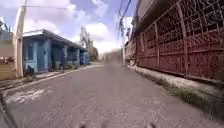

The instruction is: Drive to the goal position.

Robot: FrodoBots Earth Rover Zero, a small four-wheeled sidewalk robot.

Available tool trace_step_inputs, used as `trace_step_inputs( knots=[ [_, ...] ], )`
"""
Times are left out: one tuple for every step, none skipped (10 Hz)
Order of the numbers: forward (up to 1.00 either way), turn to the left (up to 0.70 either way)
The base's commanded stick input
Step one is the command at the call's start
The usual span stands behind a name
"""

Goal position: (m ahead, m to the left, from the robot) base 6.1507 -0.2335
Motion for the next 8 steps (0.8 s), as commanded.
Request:
trace_step_inputs(
  knots=[
    [0.70,-0.14],
    [0.70,-0.14],
    [0.70,-0.14],
    [0.70,0.00],
    [0.70,0.00],
    [0.70,0.00],
    [0.70,0.00],
    [0.70,0.00]
  ],
)
